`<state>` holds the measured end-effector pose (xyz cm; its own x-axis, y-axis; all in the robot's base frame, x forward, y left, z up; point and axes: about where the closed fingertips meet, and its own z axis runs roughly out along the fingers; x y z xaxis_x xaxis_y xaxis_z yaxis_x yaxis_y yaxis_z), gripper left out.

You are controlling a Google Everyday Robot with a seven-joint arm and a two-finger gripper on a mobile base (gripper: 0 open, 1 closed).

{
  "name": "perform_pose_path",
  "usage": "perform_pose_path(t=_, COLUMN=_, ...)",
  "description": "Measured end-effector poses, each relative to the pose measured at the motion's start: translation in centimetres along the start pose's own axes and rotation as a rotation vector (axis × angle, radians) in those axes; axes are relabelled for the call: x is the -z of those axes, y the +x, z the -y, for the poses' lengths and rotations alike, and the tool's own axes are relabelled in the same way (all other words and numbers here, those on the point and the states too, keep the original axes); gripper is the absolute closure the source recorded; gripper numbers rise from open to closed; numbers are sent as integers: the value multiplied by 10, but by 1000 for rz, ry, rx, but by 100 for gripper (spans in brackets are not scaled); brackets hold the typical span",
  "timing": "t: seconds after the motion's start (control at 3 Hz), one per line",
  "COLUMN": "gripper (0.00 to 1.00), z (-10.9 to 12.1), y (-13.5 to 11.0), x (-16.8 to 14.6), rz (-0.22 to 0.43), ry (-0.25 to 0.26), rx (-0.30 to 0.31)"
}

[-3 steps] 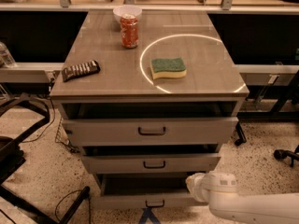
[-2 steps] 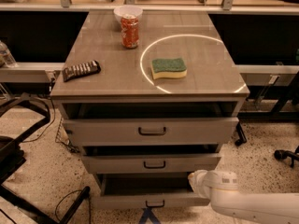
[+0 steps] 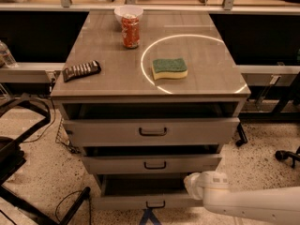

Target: Open bottom drawer

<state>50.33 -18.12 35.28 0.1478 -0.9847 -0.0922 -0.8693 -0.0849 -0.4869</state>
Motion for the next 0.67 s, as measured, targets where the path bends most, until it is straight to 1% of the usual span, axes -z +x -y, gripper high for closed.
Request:
perform_pose_path(t=0.33, gripper=100, z=-19, y=4, x=-43, rz=14, ry=-50, rx=-33)
perform_pose_path(t=0.67, gripper=100, z=-30, y=14, x=-88, rz=32, ry=-64, rx=-80)
